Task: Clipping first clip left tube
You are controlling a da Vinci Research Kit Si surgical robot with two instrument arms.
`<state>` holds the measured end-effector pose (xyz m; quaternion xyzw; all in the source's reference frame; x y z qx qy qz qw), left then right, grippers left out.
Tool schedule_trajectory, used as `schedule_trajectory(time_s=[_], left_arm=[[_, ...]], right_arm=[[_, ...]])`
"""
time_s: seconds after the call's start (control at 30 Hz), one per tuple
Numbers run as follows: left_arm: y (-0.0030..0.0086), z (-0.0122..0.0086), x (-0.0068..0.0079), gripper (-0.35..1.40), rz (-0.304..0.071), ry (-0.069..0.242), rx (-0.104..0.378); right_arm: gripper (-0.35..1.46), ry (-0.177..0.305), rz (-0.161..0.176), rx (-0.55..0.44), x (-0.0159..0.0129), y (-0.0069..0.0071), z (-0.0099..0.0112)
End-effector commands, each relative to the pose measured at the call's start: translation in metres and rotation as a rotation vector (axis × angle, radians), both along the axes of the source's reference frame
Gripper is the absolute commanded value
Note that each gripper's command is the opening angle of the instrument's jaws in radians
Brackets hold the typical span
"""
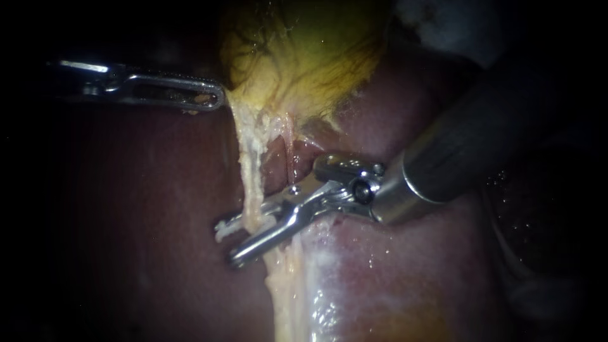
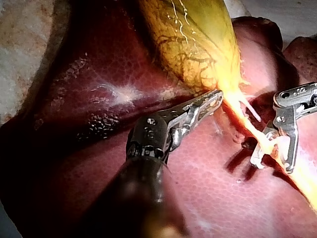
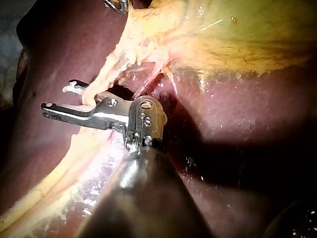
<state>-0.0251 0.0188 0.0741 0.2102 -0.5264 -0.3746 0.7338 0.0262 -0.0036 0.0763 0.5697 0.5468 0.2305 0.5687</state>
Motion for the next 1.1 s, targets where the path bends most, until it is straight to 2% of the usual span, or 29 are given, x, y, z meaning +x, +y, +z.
schedule_trajectory(time_s=[0.03, 0.13, 0.23, 0.43, 0.7, 0.77, 0.83, 1.07, 1.1], left_arm=[[0.0, 0.0, 0.0, -0.35, 0.0, 0.0, 0.0], [0.0, -0.0001, 0.0001, -0.35, 0.0, 0.0, 0.0], [-0.0001, -0.0001, 0.0001, -0.35, 0.0, 0.0, 0.0], [-0.0001, -0.0001, 0.0001, -0.35, 0.0, 0.0, 0.0], [-0.0001, -0.0001, 0.0002, -0.35, 0.0, 0.0, 0.0], [-0.0001, -0.0001, 0.0002, -0.35, 0.0, 0.0, 0.0], [-0.0001, -0.0001, 0.0002, -0.35, 0.0, 0.0, 0.0], [-0.0001, -0.0001, 0.0002, -0.35, 0.0, 0.0, 0.0], [-0.0001, -0.0001, 0.0002, -0.35, 0.0, 0.0, 0.0]], right_arm=[[0.53, 0.002, -0.011, -0.003, 0.0, -0.0002, 0.0001], [0.53, 0.008, -0.03, -0.006, -0.0005, -0.0006, 0.0], [0.52, 0.021, -0.065, -0.013, -0.0013, -0.0014, 0.0001], [0.51, 0.03, -0.104, -0.013, -0.0019, -0.003, 0.0006], [0.39, 0.044, -0.144, -0.018, -0.0023, -0.0035, 0.0001], [0.32, 0.048, -0.159, -0.021, -0.0023, -0.0035, 0.0002], [0.16, 0.052, -0.174, -0.023, -0.0024, -0.0034, 0.0002], [-0.22, 0.05, -0.177, -0.025, -0.0026, -0.003, 0.0007], [-0.33, 0.05, -0.177, -0.025, -0.0027, -0.0029, 0.0007]])
